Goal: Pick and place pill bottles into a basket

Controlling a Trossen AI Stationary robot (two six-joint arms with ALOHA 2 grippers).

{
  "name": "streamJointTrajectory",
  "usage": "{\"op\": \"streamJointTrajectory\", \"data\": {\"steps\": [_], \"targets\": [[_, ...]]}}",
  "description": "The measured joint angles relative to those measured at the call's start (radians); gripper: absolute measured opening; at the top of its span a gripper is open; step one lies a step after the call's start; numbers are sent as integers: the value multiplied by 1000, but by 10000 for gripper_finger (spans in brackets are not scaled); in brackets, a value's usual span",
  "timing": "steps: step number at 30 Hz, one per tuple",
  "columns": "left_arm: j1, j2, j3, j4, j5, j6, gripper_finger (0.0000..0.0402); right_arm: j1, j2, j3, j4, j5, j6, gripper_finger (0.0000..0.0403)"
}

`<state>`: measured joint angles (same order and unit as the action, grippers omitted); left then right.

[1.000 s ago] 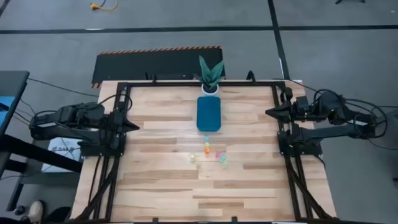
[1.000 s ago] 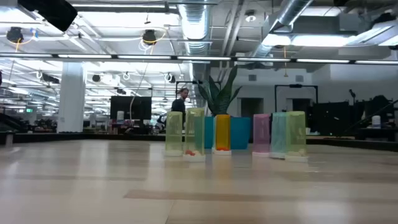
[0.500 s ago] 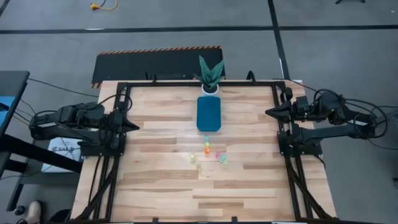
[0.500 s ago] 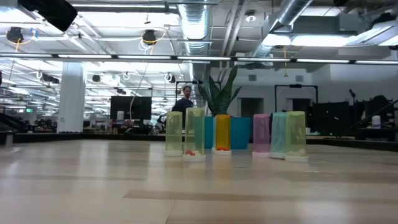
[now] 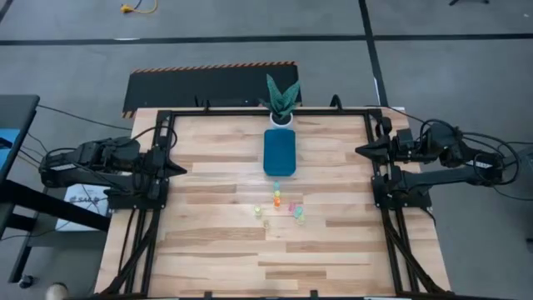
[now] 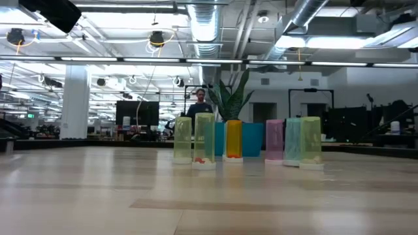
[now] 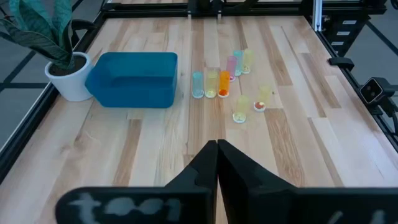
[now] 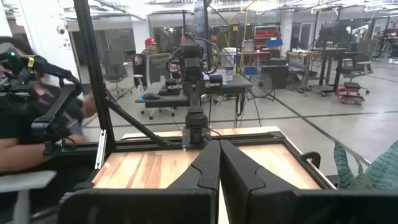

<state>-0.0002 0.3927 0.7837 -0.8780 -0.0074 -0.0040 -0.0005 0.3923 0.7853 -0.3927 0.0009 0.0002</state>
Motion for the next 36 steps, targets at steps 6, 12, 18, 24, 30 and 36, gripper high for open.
{"op": "streamJointTrajectory", "data": {"steps": [6,12,18,24,30,36], "targets": [[0,0,0,0,0,0,0,0,0,0,0,0,0,0],[0,0,0,0,0,0,0,0,0,0,0,0,0,0],[0,0,0,0,0,0,0,0,0,0,0,0,0,0],[0,0,0,0,0,0,0,0,0,0,0,0,0,0],[0,0,0,0,0,0,0,0,0,0,0,0,0,0],[0,0,0,13,-9,0,0,0,0,0,0,0,0,0]]}}
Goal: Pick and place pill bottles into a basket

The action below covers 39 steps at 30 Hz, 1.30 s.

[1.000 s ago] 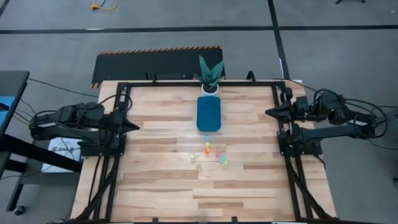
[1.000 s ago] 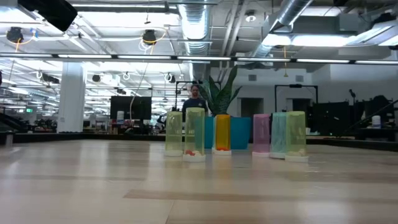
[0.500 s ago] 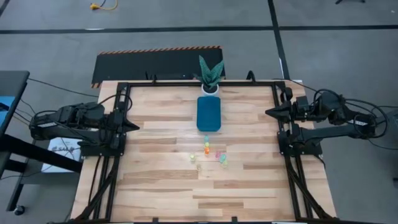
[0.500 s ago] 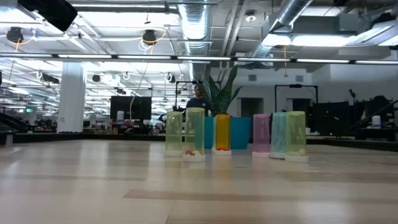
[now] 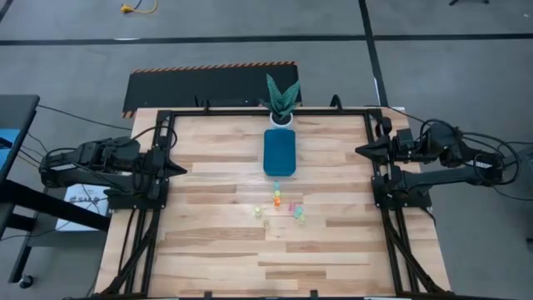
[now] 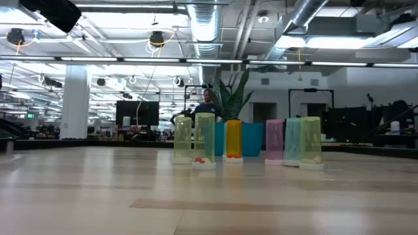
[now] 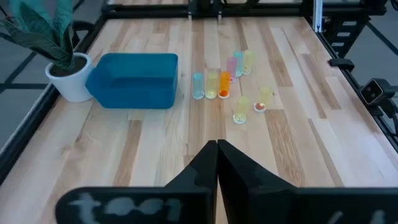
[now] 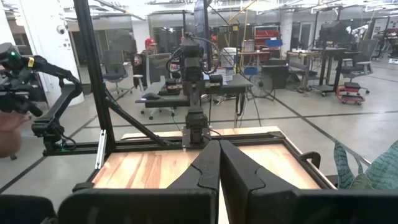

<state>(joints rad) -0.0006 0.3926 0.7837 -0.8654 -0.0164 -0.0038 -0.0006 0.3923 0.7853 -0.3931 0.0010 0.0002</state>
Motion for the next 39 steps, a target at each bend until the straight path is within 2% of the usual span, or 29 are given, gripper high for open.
{"op": "streamJointTrajectory", "data": {"steps": [7,18,21,23,26,36,39], "targets": [[0,0,0,8,-106,121,0,0,0,0,0,0,0,0],[0,0,0,11,-98,102,0,0,0,0,3,0,-4,0],[0,0,-1,31,-98,95,0,0,0,0,36,0,-80,0],[0,0,-1,29,-98,60,0,0,5,0,70,0,-99,0],[0,0,-1,62,-99,50,0,6,9,-1,143,-2,-28,0],[0,41,-1,365,-97,62,0,6,64,0,508,0,-34,0],[0,71,-1,411,-98,73,0,6,66,0,537,0,-34,0]]}}
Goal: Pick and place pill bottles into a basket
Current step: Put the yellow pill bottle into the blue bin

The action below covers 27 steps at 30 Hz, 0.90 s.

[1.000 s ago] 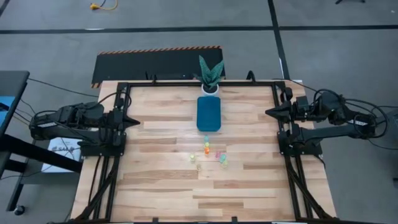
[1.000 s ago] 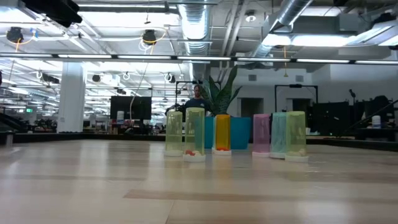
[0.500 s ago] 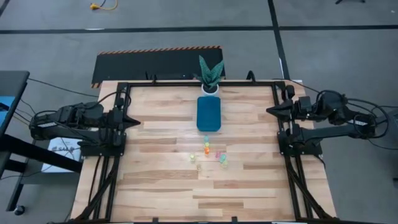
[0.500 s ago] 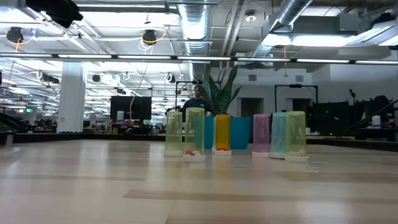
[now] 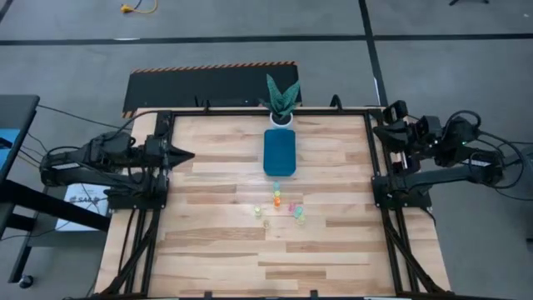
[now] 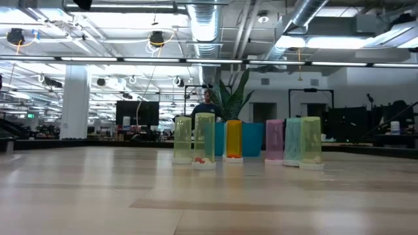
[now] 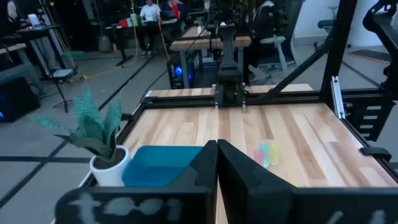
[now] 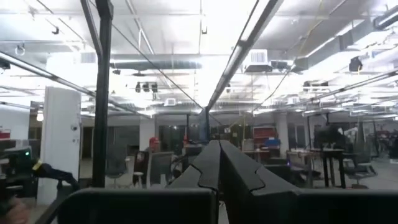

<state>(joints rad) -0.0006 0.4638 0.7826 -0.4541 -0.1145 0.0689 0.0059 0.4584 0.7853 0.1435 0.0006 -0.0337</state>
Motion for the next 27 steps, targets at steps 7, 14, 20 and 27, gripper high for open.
{"op": "streamJointTrajectory", "data": {"steps": [7,14,20,27], "targets": [[0,157,0,22,1,-34,0,-2,13,-1,-5,46,-14,0],[0,362,-1,54,-2,60,0,-2,40,1,-159,153,-153,0],[0,413,-1,54,7,109,0,-2,115,0,-412,263,-112,0],[0,345,-1,26,28,84,0,15,243,-1,-568,260,9,0]]}}
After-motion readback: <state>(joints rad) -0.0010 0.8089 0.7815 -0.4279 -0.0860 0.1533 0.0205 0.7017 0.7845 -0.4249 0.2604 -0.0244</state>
